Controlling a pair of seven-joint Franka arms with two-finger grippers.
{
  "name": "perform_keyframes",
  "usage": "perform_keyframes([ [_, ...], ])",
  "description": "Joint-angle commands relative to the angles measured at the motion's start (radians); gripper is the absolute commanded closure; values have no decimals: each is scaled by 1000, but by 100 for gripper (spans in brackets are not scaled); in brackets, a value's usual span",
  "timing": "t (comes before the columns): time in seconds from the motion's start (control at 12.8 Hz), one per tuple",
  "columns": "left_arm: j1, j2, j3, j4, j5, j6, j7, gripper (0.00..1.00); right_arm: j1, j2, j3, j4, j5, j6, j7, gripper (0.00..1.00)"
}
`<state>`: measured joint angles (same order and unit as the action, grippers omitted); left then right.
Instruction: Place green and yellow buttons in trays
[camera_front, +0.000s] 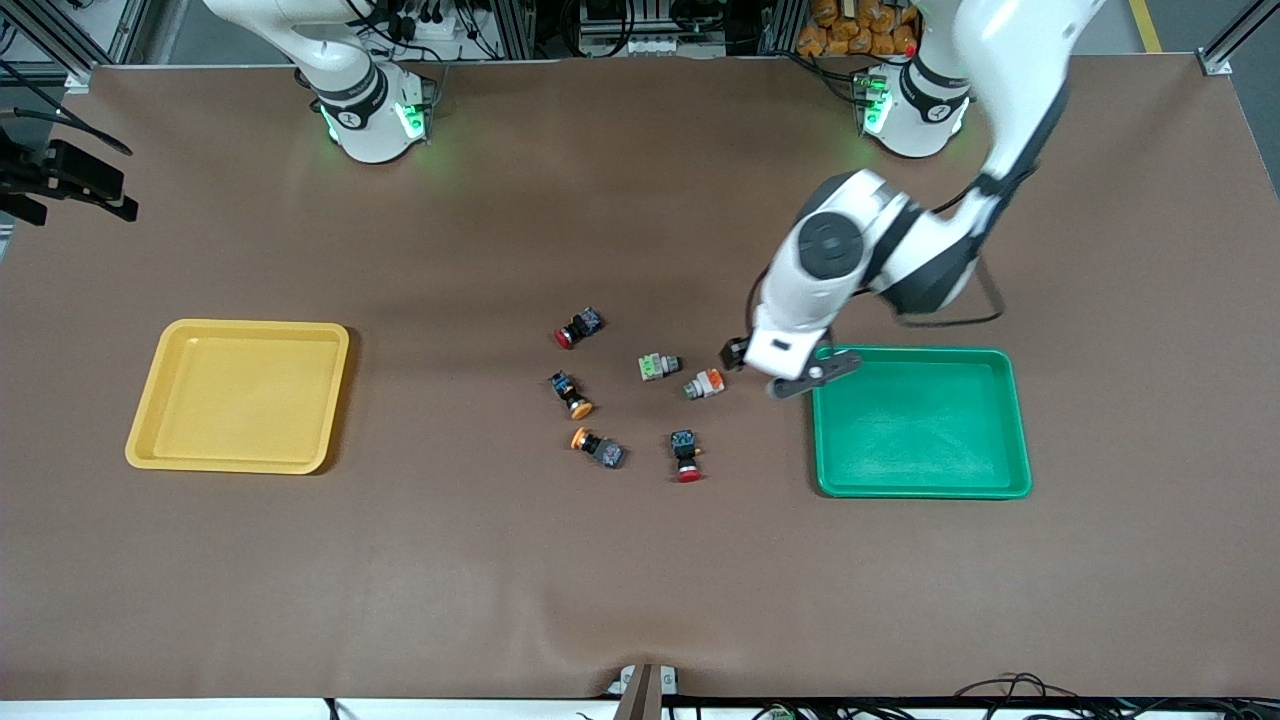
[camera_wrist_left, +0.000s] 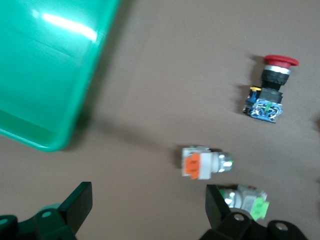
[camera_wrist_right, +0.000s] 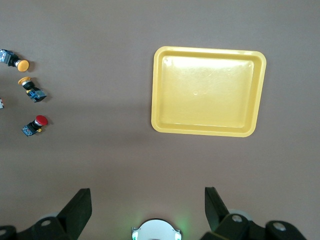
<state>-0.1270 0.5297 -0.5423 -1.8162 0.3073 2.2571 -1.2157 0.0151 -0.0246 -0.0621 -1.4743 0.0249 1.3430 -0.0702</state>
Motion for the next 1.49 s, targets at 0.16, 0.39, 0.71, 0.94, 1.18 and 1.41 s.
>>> perform_keyframes([
  [0.16, -77, 197, 2, 146, 154, 30, -222, 0, 13, -5, -7, -14, 13, -4, 0, 0],
  [0.39, -117, 239, 34, 146, 162, 97, -252, 0, 14, -3, -7, -20, 13, -30, -5, 0],
  [0.71, -134, 265, 42, 146, 188, 101, -254, 0, 61, 2, -5, -115, 17, -42, -6, 0],
  [0.94, -131, 289, 45, 143, 225, 143, -254, 63, 86, 55, 1, -135, 65, -22, -5, 0],
  [1.18, -111, 274, 45, 143, 234, 147, -251, 100, 92, 95, 2, -135, 96, -4, 7, 0],
  [1.41, -36, 172, 38, 123, 234, 54, -217, 100, 118, 130, 2, -136, 105, 43, 10, 0],
])
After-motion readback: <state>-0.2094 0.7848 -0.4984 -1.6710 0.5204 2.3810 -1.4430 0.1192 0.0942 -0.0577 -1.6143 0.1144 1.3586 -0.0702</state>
